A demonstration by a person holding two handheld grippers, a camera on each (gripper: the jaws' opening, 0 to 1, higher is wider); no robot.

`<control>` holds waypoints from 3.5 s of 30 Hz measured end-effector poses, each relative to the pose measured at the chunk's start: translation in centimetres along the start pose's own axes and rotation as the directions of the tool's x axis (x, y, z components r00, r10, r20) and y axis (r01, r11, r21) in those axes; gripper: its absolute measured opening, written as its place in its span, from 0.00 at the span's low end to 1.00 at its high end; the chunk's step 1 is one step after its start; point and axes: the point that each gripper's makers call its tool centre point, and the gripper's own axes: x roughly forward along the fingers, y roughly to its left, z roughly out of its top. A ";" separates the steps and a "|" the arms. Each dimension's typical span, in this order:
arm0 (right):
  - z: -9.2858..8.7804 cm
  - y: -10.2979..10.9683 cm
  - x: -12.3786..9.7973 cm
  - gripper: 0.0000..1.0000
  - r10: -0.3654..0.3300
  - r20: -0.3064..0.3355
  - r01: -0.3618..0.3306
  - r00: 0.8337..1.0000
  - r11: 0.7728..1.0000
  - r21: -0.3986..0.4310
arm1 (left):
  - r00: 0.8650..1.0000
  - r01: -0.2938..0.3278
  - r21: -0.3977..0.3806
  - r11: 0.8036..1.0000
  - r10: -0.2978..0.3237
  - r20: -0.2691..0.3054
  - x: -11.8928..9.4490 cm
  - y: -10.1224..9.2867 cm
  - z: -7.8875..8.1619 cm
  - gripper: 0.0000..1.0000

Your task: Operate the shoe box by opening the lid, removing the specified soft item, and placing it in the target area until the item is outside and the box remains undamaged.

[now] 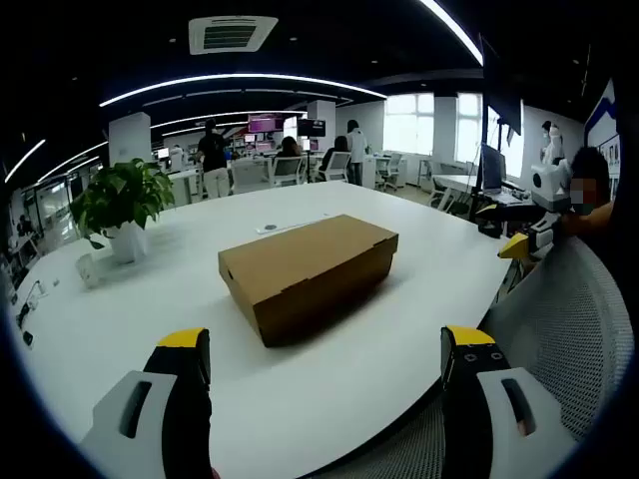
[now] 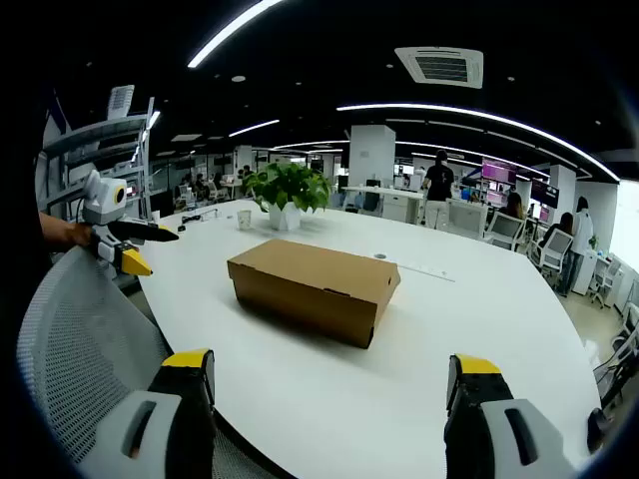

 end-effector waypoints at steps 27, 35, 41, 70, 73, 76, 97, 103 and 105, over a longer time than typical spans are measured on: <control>0.1 -0.3 -0.1 0.98 -0.015 0.007 0.015 1.000 1.000 0.020 | 1.000 0.014 -0.045 0.999 -0.014 0.002 0.0 -0.1 -0.1 1.00; 0.1 -0.3 -0.1 0.98 -0.011 0.003 0.011 1.000 0.999 0.033 | 1.000 0.029 -0.043 0.999 -0.030 -0.002 0.0 -0.4 0.0 0.99; 0.1 -0.4 -0.1 0.97 -0.010 0.002 0.010 1.000 0.999 0.042 | 1.000 0.028 -0.042 0.999 -0.028 -0.006 -0.1 -0.4 0.0 1.00; 1.3 -0.6 -0.1 0.96 0.011 -0.028 -0.011 1.000 1.000 0.006 | 0.998 0.034 -0.046 0.998 -0.036 -0.045 0.4 0.3 0.2 1.00; 1.4 -1.0 0.2 0.96 0.011 -0.039 -0.011 0.999 1.000 -0.005 | 0.998 0.029 -0.050 0.998 -0.032 -0.054 0.5 0.7 0.0 1.00; 1.7 -1.3 0.4 0.95 0.013 -0.038 -0.014 0.999 1.000 -0.009 | 0.997 0.022 -0.049 0.999 -0.026 -0.072 0.7 1.2 -0.2 1.00; 1.2 -3.2 4.1 0.92 0.059 -0.080 -0.062 0.995 0.997 -0.043 | 0.995 0.004 -0.059 0.998 -0.010 -0.097 3.3 3.0 0.1 0.99; 0.9 -3.5 5.2 0.91 0.079 -0.093 -0.085 0.993 0.995 -0.055 | 0.995 0.001 -0.050 0.999 -0.006 -0.102 4.5 3.7 0.2 0.97; 0.8 -3.6 5.6 0.91 0.083 -0.095 -0.089 0.992 0.994 -0.061 | 0.995 0.001 -0.047 0.999 -0.006 -0.102 4.9 4.0 0.2 0.97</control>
